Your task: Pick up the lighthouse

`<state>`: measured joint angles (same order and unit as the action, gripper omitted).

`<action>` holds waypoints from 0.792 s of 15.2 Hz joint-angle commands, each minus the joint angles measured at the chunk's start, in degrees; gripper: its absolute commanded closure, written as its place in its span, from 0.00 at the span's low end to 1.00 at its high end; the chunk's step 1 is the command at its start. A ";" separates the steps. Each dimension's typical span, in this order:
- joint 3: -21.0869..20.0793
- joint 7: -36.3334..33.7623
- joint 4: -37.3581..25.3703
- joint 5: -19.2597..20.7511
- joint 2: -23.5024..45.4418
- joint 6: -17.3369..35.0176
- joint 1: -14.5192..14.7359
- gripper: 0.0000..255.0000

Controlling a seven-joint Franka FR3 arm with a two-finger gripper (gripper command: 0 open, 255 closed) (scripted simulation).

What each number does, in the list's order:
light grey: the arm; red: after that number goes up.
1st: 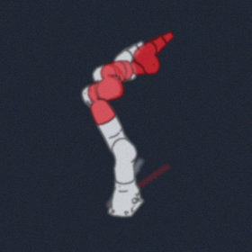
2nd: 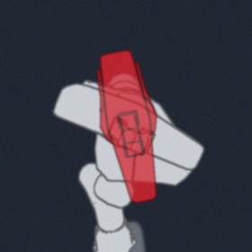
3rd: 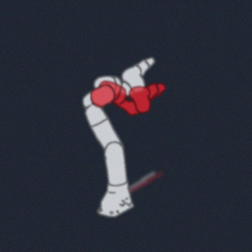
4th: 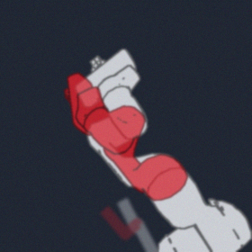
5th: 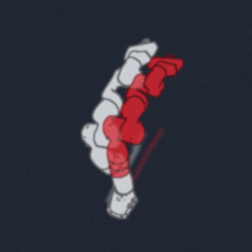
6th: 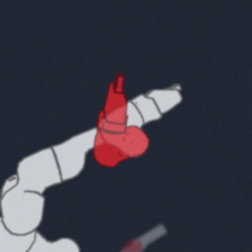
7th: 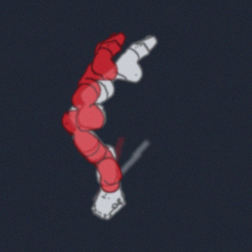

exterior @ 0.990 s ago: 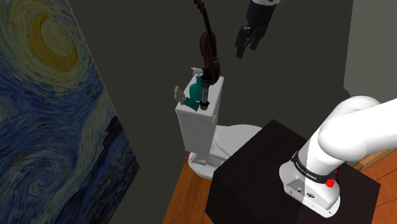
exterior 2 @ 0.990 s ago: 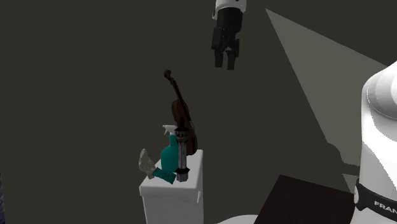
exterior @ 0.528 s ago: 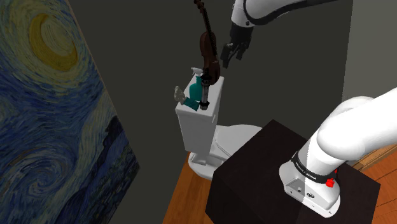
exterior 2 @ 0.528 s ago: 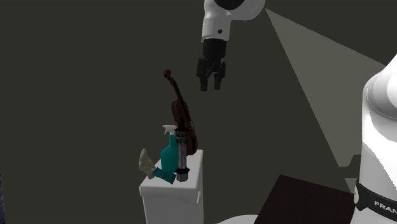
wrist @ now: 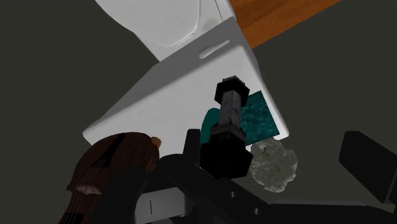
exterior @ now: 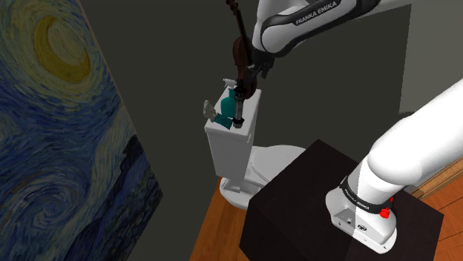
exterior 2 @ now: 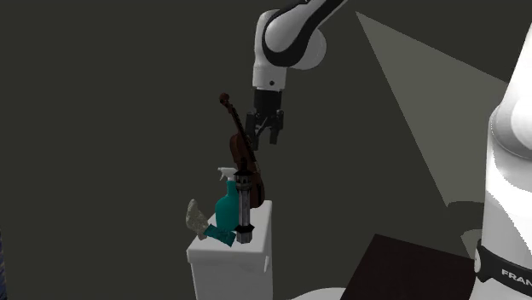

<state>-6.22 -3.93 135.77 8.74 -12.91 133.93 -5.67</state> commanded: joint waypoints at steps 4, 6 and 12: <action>-0.16 -4.00 -4.72 5.26 10.94 7.40 -1.66 0.00; 0.07 -5.86 -7.18 7.66 15.30 9.67 -2.01 0.00; 1.12 -9.43 -10.35 11.94 22.52 14.11 -1.93 0.00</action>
<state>-5.23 -12.91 125.37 20.20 9.00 147.34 -7.65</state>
